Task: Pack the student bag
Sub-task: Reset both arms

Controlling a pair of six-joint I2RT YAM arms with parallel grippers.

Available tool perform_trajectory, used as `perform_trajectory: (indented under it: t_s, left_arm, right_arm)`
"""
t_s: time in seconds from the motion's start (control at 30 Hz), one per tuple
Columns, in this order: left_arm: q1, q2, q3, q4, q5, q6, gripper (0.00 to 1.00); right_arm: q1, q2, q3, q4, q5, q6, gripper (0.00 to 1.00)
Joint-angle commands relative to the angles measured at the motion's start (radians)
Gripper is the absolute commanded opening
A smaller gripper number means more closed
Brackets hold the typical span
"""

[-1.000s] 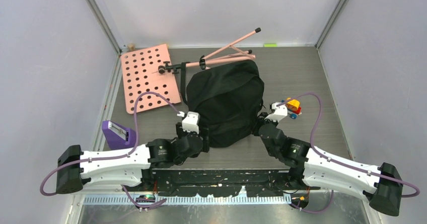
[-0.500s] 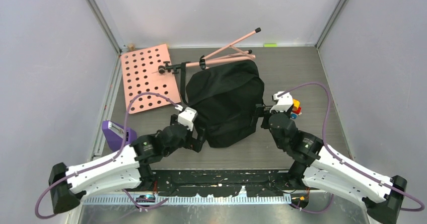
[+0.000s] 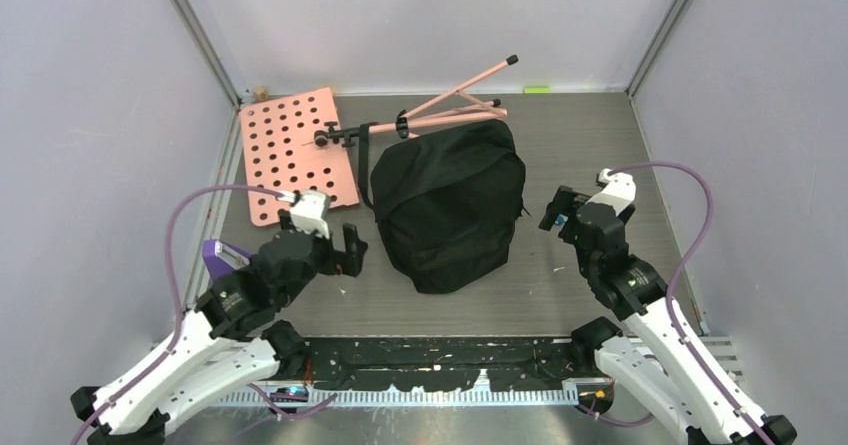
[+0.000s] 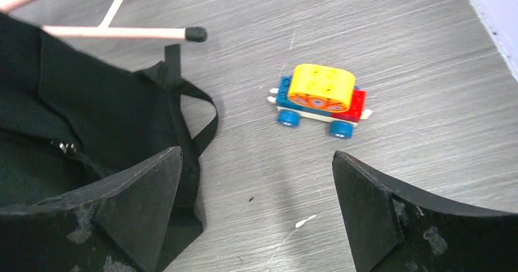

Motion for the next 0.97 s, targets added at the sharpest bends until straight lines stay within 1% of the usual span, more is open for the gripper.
perform_trajectory:
  t_s: [0.0,0.03,0.1,0.23,0.3,0.33,0.4,0.57,0.93]
  left_arm:
    - [0.11,0.041,0.169,-0.103,-0.146,0.075,1.0]
    - [0.156,0.064,0.189,-0.099,-0.118,0.097,1.0]
    - [0.271,0.137,0.23,-0.093,-0.014,0.141,1.0]
    - [0.577,0.247,0.28,-0.076,0.226,0.145,1.0]
    - [0.719,0.251,0.271,-0.042,0.265,0.128,1.0]
    - [0.753,0.237,0.26,-0.018,0.269,0.121,1.0]
    - [0.786,0.196,0.238,0.028,0.249,0.114,1.0]
    - [0.789,0.11,0.206,0.041,0.212,0.105,1.0]
    - [0.787,0.112,0.218,0.015,0.194,0.09,1.0]
  right_arm:
    - [-0.079,-0.023,0.066,-0.004,0.006,0.029,1.0]
    - [-0.09,-0.013,0.071,-0.004,0.001,0.027,1.0]
    - [-0.114,0.005,0.088,-0.005,-0.016,0.019,1.0]
    - [-0.147,0.009,0.123,0.001,-0.031,0.001,1.0]
    - [-0.149,-0.005,0.13,0.003,-0.025,-0.011,1.0]
    - [-0.149,-0.02,0.13,0.005,-0.022,-0.016,1.0]
    - [-0.149,-0.044,0.124,0.015,-0.017,-0.036,1.0]
    - [-0.151,-0.093,0.1,0.038,-0.008,-0.064,1.0]
    - [-0.151,-0.092,0.095,0.045,0.005,-0.069,1.0]
